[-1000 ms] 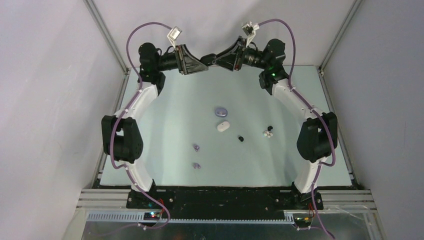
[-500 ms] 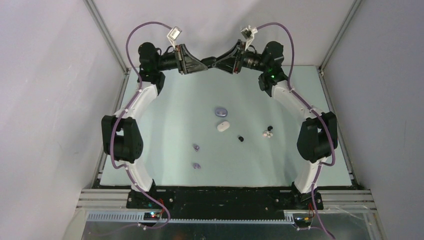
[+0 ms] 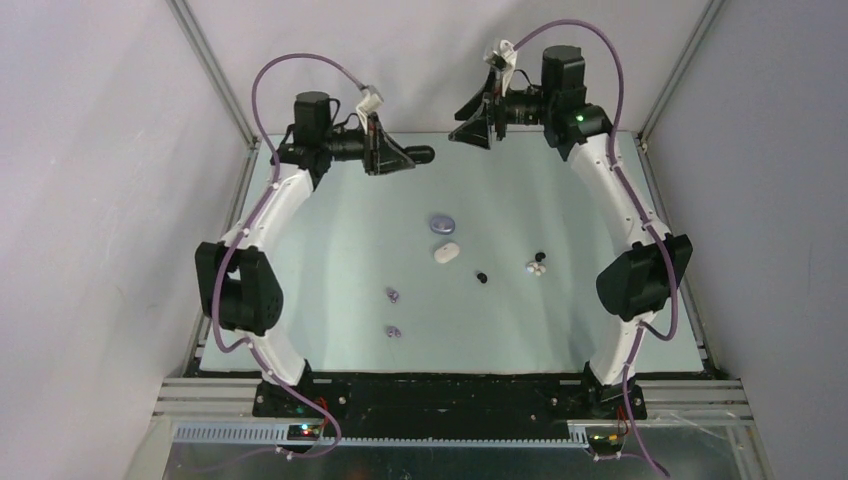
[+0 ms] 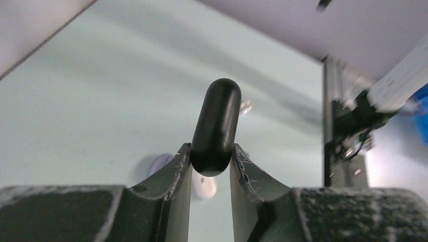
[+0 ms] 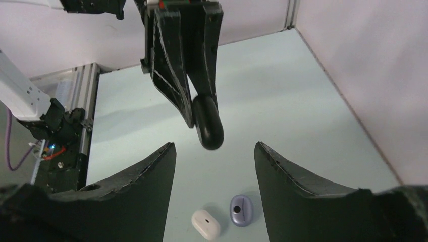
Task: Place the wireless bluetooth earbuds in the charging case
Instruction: Pick up the charging case at the center of the board.
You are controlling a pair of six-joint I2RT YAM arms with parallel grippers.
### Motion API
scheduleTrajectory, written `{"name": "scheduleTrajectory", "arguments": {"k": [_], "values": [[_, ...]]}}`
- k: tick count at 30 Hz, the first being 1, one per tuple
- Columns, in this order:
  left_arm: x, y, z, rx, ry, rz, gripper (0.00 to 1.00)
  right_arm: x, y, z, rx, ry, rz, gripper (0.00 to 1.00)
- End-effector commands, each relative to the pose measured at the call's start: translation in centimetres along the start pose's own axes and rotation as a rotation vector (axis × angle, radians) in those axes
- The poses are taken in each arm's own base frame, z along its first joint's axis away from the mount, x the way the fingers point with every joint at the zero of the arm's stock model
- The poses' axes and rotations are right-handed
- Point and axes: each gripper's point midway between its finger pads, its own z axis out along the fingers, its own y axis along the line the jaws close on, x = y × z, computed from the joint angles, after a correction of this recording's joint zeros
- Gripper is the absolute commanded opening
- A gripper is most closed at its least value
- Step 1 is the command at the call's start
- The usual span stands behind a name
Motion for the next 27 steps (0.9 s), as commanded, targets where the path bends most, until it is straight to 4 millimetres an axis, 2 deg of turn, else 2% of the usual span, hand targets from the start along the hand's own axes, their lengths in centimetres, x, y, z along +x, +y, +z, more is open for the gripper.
{"name": "scheduleTrajectory", "arguments": {"k": [1, 4, 6, 13, 20, 27], "values": [[3.1, -1.7, -1.9, -0.055, 0.199, 0.300, 0.00, 1.7, 2.0, -0.1, -0.060, 0.112, -0.058, 0.63], [4.0, -1.8, -2.3, -0.076, 0.229, 0.357, 0.00, 2.8, 2.4, 0.6, -0.066, 0.157, -0.134, 0.63], [3.8, -1.9, -2.5, -0.088, 0.218, 0.398, 0.00, 3.6, 2.7, 1.4, -0.067, 0.185, -0.155, 0.62], [4.2, -2.9, -2.6, -0.071, 0.234, 0.457, 0.00, 6.2, 2.7, 3.9, -0.104, 0.258, -0.128, 0.61], [4.2, -3.2, -2.5, -0.062, 0.236, 0.469, 0.00, 6.8, 3.9, 5.4, -0.159, 0.256, -0.145, 0.52], [3.6, -3.2, -2.5, -0.071, 0.220, 0.465, 0.00, 7.5, 5.0, 6.0, -0.209, 0.255, -0.129, 0.51]]}}
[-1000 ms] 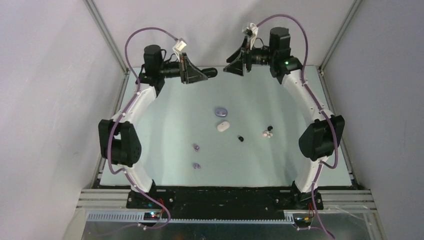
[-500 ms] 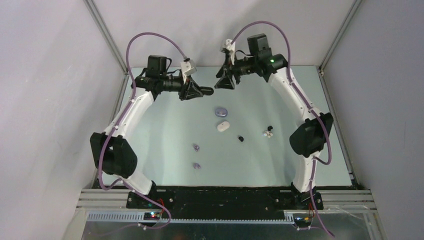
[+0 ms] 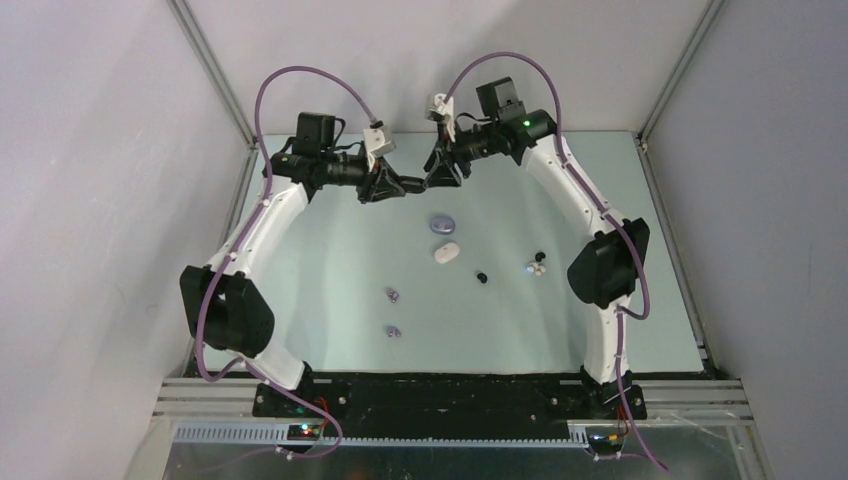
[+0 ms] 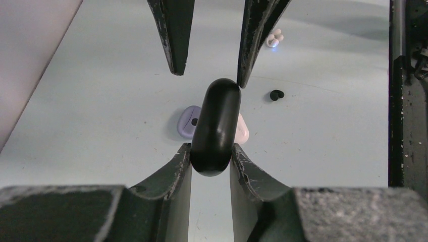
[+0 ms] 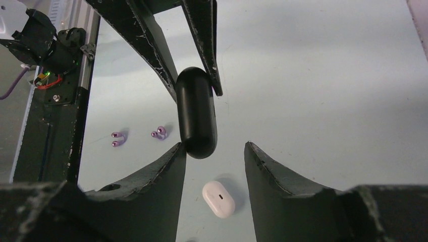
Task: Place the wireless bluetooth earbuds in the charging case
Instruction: Pick up the charging case at the center of the board.
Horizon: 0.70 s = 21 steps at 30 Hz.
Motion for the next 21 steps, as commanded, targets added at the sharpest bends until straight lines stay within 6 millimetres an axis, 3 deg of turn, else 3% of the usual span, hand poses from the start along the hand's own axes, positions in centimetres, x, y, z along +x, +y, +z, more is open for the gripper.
{"name": "scheduleTrajectory", "arguments": {"k": [1, 5, 11, 13, 16, 21], "values": [[-2.6, -0.5, -0.8, -0.015, -0.045, 0.072, 0.00, -1.7, 1.3, 0.3, -0.048, -0.034, -0.060, 0.51], [-3.0, -0.3, -0.7, -0.014, -0.059, 0.055, 0.00, -1.4, 2.0, 1.0, -0.073, -0.030, -0.067, 0.50], [-3.5, -0.1, -0.7, -0.018, -0.077, 0.038, 0.00, -1.2, 1.6, 1.5, -0.053, -0.022, -0.052, 0.36], [-3.5, 0.0, -0.7, -0.022, -0.076, 0.033, 0.02, -1.3, 1.4, 1.4, -0.046, -0.022, -0.052, 0.27], [-3.4, 0.2, -0.7, -0.033, -0.080, -0.011, 0.18, -1.7, 0.7, 0.9, -0.023, -0.042, -0.036, 0.09], [-4.2, 1.3, -1.1, -0.067, -0.183, -0.122, 0.49, -2.4, -0.4, -0.7, 0.013, -0.086, 0.041, 0.04]]}}
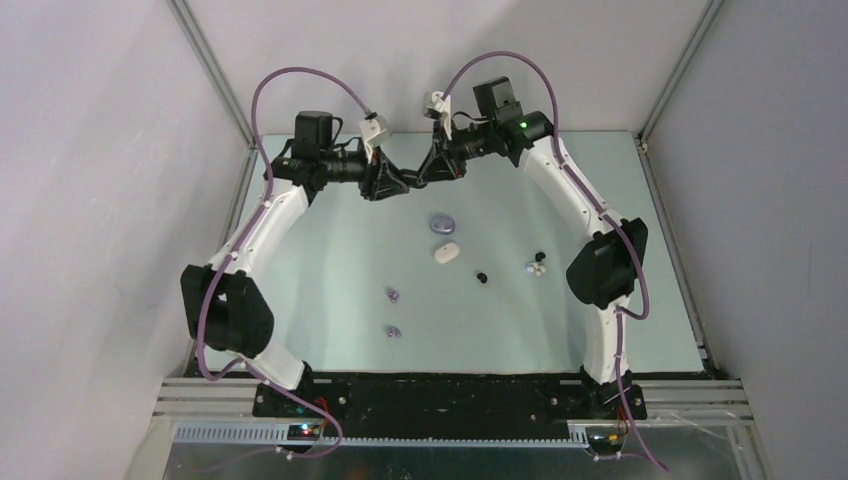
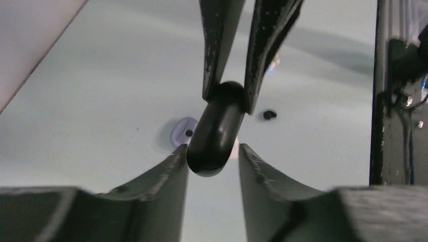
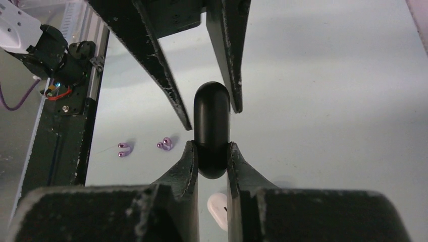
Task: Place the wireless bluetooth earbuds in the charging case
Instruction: Pick up the charging case at the center of the board.
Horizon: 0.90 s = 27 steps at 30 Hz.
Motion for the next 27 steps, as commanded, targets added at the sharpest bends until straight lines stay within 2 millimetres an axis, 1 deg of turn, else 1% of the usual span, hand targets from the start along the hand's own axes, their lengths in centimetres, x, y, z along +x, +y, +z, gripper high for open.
{"name": "scheduleTrajectory", "arguments": {"k": [1, 2, 3, 4, 5, 6, 7, 8, 11, 13, 14, 18, 20, 21, 22, 23, 24, 25, 27], "values": [[-2.9, 0.1, -0.9, -0.022, -0.141, -0.068, 0.54, -1.7, -1.0, -1.4, 0.038, -0.066, 0.052, 0.04], [-3.2, 0.3, -0.9, -0.025, -0.159, -0.060, 0.56, -1.7, -1.1, -1.8, 0.041, -0.074, 0.060, 0.04], [-2.9, 0.0, -0.7, -0.008, -0.164, -0.096, 0.57, -1.9, -1.0, -2.0, 0.038, -0.081, 0.066, 0.04], [-3.1, 0.2, -0.7, -0.007, -0.180, -0.089, 0.58, -1.9, -1.1, -2.3, 0.042, -0.085, 0.068, 0.04], [-2.9, 0.0, -0.5, 0.010, -0.185, -0.124, 0.59, -2.0, -1.0, -2.4, 0.039, -0.087, 0.072, 0.03], [-3.1, 0.3, -0.5, 0.012, -0.202, -0.115, 0.59, -2.1, -1.0, -2.5, 0.041, -0.090, 0.071, 0.03], [-3.0, 0.0, -0.4, 0.031, -0.209, -0.147, 0.59, -2.1, -0.9, -2.7, 0.039, -0.093, 0.078, 0.04], [-3.4, 0.4, -0.3, 0.030, -0.230, -0.135, 0.59, -2.2, -0.9, -2.7, 0.039, -0.097, 0.079, 0.04], [-3.8, 0.3, -0.1, 0.063, -0.261, -0.178, 0.60, -2.2, -1.1, -3.0, 0.041, -0.106, 0.102, 0.04], [-4.6, 0.6, -0.1, 0.065, -0.295, -0.155, 0.61, -2.4, -1.1, -3.0, 0.037, -0.114, 0.113, 0.04], [-4.4, 0.6, 0.0, 0.070, -0.297, -0.185, 0.62, -2.4, -1.1, -3.0, 0.035, -0.118, 0.117, 0.04], [-4.5, 1.2, 0.3, 0.064, -0.309, -0.202, 0.69, -2.6, -0.8, -2.9, 0.019, -0.129, 0.130, 0.04], [-4.2, 1.4, 0.5, 0.067, -0.301, -0.205, 0.69, -2.7, -0.7, -3.0, 0.018, -0.132, 0.135, 0.04], [-3.8, 1.4, 0.6, 0.066, -0.285, -0.226, 0.70, -2.8, -0.7, -3.1, 0.018, -0.133, 0.135, 0.04], [-3.9, 1.5, 0.5, 0.060, -0.279, -0.200, 0.72, -2.8, -0.7, -3.1, 0.020, -0.133, 0.136, 0.04], [-3.4, 1.4, 0.5, 0.060, -0.257, -0.221, 0.73, -2.8, -0.8, -3.3, 0.025, -0.134, 0.136, 0.04], [-3.7, 1.5, 0.3, 0.051, -0.251, -0.173, 0.74, -2.9, -0.8, -3.4, 0.027, -0.134, 0.137, 0.04], [-3.2, 1.1, 0.1, 0.052, -0.225, -0.195, 0.74, -3.0, -0.8, -3.7, 0.032, -0.136, 0.136, 0.04], [-3.0, 1.0, -0.6, 0.041, -0.201, -0.149, 0.75, -3.0, -0.7, -4.1, 0.038, -0.137, 0.138, 0.04]]}}
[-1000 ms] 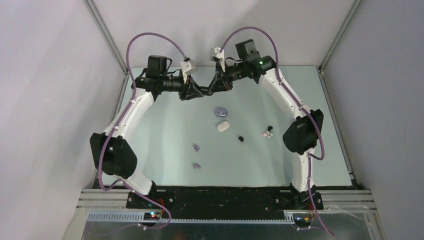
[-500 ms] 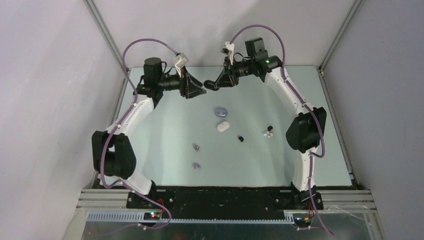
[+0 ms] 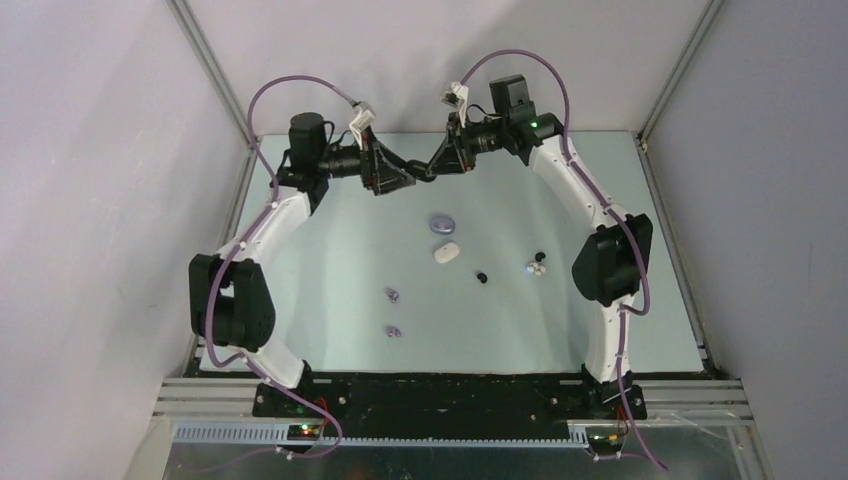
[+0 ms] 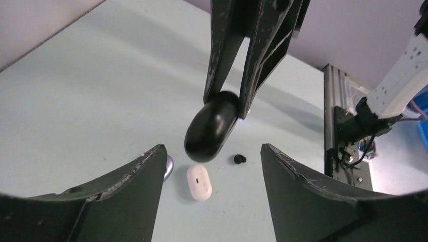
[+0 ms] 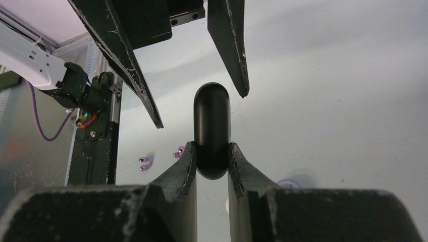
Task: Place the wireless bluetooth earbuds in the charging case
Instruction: Pick up the charging case at the center of the board.
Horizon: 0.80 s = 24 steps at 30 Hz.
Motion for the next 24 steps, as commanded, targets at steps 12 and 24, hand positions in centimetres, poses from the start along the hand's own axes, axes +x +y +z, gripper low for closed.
{"name": "scheduleTrajectory", "arguments": {"k": [12, 24], "values": [[-1.9, -1.7, -0.6, 0.062, 0.000, 0.091, 0.78, -3.5, 3.4, -2.5, -0.034, -0.074, -0.036, 0.04], [-4.5, -3.1, 0.9, 0.175, -0.071, 0.062, 0.67, -4.4, 3.0, -2.4, -0.028, -0.104, -0.025, 0.03]]}}
